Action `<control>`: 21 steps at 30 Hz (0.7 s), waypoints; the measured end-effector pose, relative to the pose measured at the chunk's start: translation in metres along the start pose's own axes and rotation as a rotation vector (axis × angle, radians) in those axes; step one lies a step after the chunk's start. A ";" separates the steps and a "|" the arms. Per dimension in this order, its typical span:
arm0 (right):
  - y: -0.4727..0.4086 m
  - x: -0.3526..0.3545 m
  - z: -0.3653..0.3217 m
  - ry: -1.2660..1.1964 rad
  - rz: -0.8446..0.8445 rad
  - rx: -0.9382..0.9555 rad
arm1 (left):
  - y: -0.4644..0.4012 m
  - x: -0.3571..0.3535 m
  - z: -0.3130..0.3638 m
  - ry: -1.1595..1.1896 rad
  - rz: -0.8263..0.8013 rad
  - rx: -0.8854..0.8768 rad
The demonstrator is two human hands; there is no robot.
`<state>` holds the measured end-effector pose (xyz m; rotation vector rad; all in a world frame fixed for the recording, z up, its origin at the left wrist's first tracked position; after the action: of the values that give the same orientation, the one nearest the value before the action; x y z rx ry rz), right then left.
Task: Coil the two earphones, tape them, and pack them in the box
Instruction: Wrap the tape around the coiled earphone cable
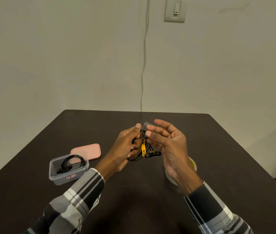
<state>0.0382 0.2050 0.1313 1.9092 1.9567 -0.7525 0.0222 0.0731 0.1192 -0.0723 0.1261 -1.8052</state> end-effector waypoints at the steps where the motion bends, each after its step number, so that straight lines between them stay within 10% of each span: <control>1: 0.000 0.000 0.000 0.002 0.001 0.004 | 0.000 0.000 0.000 -0.005 0.003 0.000; 21: -0.005 -0.008 -0.016 0.034 -0.110 0.168 | -0.001 0.008 0.004 -0.119 0.103 -0.022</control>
<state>0.0365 0.2070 0.1497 1.9321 2.0929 -0.9483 0.0202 0.0648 0.1232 -0.1850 0.0640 -1.6924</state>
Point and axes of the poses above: each hand's wrist, its own y-axis away from the middle knuckle, its own x-axis out of the back of the hand, z = x × y, the point moved 7 cm from there along -y, towards the middle knuckle, and after that the axes turned 9 degrees about -y, right-handed, at the moved point
